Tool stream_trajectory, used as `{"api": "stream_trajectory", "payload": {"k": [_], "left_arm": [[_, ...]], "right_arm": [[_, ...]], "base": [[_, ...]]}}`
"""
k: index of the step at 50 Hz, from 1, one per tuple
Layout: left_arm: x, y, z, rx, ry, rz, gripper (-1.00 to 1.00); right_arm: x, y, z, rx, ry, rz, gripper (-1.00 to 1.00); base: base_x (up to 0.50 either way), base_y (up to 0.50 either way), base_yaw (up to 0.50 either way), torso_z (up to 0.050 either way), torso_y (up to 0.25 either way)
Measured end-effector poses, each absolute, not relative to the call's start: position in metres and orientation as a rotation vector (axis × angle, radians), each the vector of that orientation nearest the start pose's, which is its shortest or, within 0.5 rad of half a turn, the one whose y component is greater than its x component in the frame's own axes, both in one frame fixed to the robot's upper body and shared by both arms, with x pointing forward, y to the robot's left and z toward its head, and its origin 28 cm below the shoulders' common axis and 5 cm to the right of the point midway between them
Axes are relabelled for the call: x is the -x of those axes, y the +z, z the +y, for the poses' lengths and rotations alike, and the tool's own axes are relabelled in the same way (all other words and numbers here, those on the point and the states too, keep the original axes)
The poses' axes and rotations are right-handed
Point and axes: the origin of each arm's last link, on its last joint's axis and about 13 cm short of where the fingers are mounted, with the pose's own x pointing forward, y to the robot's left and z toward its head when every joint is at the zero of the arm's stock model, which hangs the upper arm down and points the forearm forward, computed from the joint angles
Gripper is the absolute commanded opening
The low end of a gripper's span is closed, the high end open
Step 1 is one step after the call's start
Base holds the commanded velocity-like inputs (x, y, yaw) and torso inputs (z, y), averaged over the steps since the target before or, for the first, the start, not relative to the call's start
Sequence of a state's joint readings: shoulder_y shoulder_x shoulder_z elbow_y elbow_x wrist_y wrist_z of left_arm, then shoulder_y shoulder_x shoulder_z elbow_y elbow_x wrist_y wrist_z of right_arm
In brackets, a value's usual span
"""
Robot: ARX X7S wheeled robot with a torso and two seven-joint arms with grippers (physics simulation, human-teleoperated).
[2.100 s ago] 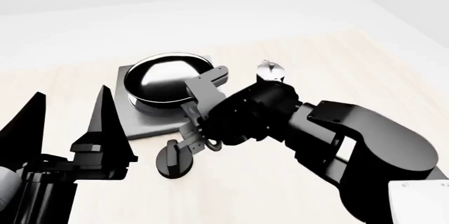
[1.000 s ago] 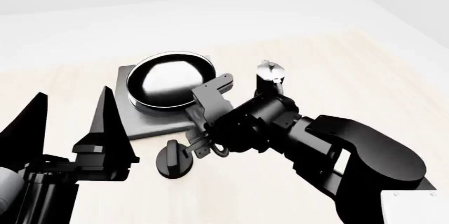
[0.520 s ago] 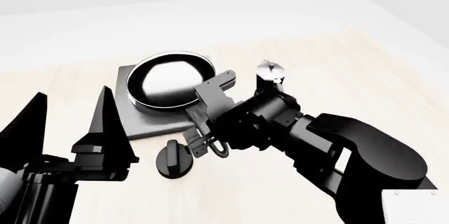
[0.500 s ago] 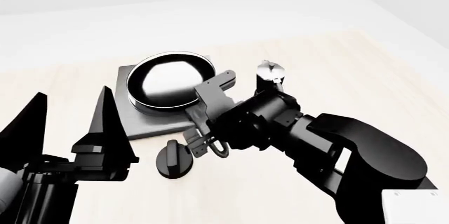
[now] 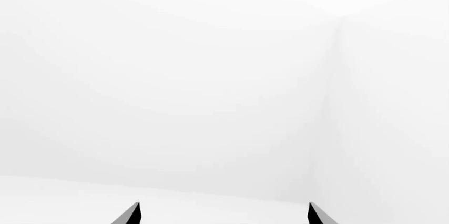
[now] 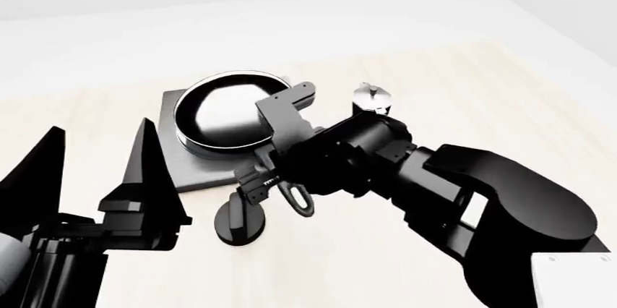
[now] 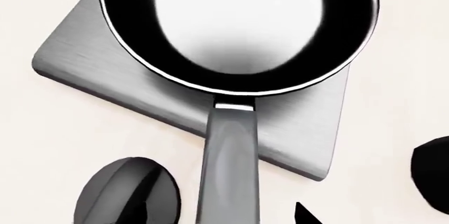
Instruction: Put the frying pan on the stove.
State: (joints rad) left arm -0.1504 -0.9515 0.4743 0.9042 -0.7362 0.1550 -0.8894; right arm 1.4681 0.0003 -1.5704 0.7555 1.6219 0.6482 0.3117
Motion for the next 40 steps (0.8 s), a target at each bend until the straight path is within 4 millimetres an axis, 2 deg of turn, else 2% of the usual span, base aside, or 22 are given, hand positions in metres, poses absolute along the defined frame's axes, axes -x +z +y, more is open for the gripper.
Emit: {"api": "stream_trajectory", "payload": {"k": [20,30,40], "left_arm": [[-0.143,0.197,0.224,0.244,-0.098,-0.47,1.0],[-0.142,0.198,0.224,0.244,-0.099,-0.473,1.0],[-0.142,0.198,0.224,0.243,-0.102,-0.474,1.0]], "right_arm": [[-0.345,0.227,0.038,0.296,0.547,0.601,1.0],[-0.331,0.244,0.035,0.267,0.558,0.534,1.0],[-0.313,0.251,0.024,0.183,0.531,0.4,1.0]], "base": [[0.0,0.0,0.0,0.0,0.0],[0.0,0.0,0.0,0.0,0.0],[0.0,0.0,0.0,0.0,0.0]]}}
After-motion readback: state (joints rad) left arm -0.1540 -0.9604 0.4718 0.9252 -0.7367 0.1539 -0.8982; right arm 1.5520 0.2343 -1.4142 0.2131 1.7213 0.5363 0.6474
